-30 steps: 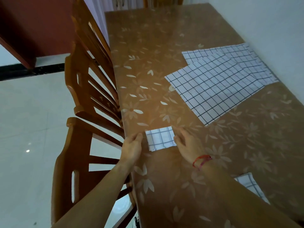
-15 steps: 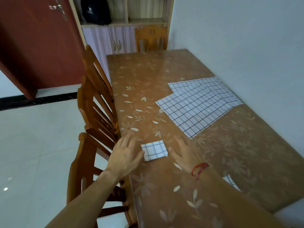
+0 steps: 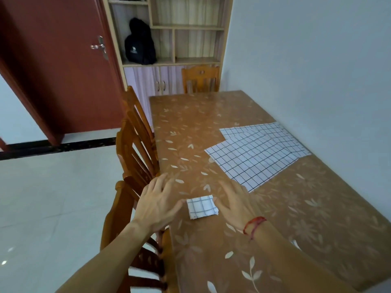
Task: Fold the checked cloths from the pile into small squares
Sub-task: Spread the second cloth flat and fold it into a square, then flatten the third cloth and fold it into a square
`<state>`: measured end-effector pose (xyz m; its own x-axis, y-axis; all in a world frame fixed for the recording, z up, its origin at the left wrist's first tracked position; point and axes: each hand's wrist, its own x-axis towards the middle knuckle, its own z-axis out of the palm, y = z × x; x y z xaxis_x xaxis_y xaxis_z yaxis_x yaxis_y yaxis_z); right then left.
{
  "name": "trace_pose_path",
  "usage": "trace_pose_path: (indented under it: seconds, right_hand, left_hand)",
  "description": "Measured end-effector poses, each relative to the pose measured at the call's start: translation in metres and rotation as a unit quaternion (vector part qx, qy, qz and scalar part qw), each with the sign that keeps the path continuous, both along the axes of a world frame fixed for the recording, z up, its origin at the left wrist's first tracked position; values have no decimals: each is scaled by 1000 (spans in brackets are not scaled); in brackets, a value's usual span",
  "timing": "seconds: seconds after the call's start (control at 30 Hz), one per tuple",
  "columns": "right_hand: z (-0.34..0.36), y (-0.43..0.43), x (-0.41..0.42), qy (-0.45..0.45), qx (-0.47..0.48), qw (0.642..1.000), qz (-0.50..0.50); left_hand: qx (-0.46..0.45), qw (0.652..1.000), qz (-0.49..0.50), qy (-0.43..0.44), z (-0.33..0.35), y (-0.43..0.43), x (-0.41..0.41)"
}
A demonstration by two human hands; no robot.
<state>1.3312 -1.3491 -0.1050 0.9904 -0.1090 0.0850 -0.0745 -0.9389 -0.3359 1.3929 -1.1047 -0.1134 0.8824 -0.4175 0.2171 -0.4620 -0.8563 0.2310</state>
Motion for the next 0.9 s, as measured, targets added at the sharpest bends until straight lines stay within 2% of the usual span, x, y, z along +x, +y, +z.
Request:
trace_pose_path:
  seconds: [0.57,0.9]
  right_hand:
    - [61,136,51,-15,-9,980,199]
    - [58,229,73,-1,-23,975,222]
  left_hand:
    - [17,971,238,-24,59,133,-42]
    - [20,968,249,-23,67,212,-31]
